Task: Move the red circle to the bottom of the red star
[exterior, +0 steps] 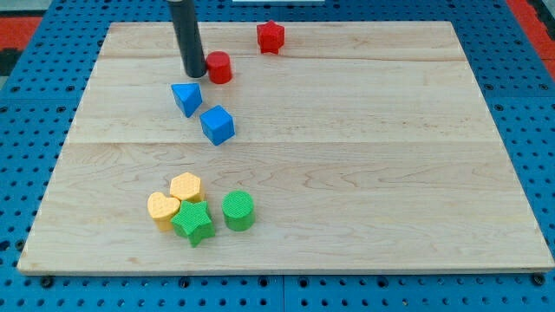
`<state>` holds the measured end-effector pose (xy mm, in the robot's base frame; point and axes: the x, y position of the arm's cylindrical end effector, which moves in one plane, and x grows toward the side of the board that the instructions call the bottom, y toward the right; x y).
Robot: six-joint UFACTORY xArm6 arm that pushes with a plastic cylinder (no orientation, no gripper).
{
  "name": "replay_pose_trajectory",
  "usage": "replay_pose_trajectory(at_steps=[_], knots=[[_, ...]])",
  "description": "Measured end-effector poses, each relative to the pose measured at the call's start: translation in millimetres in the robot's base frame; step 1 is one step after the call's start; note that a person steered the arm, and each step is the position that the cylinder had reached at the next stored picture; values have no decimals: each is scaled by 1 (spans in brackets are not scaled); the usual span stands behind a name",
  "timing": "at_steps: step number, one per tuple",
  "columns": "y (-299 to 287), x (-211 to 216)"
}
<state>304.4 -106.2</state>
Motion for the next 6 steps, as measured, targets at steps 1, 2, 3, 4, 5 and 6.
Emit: replay_pose_trajectory(at_steps=[1,2,3,4,5,6], knots=[[36,0],[31,52],[50,28],[78,-16],[82,-32],[73,-23]])
